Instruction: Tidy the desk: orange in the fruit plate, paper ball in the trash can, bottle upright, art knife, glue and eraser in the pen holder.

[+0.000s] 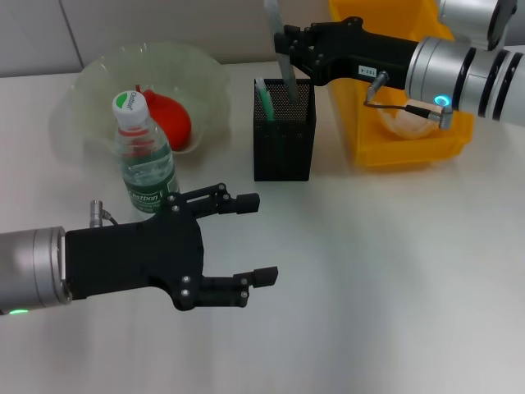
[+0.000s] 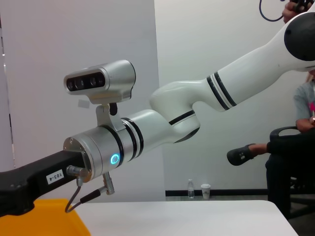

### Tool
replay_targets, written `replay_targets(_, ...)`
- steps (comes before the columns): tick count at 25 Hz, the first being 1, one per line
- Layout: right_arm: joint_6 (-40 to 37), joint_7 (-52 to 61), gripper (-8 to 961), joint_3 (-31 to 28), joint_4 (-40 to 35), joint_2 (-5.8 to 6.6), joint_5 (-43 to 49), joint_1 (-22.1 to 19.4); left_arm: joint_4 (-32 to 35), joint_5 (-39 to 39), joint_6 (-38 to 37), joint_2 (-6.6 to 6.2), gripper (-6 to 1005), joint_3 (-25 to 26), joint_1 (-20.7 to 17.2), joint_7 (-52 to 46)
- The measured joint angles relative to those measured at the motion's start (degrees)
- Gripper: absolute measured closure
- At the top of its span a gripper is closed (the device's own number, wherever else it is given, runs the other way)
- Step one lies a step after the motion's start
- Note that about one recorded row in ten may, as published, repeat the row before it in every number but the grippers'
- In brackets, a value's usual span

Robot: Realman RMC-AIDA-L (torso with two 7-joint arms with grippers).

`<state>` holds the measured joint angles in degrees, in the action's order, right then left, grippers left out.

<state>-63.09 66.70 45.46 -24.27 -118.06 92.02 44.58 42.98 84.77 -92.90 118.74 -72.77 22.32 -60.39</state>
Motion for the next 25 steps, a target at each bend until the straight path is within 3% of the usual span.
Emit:
replay_targets(8, 1.99, 0.00, 697, 0.35, -0.10, -0.68, 0.00, 0.24, -0.59, 0.05, 0.00, 0.00, 172, 0.00, 0.26, 0.17)
replay_targets(25, 1.99, 0.46, 634, 0.27, -0.54, -0.73, -0.05, 0.22, -0.62, 0.05, 0.00, -0.09, 172, 0.01, 0.28, 0.19)
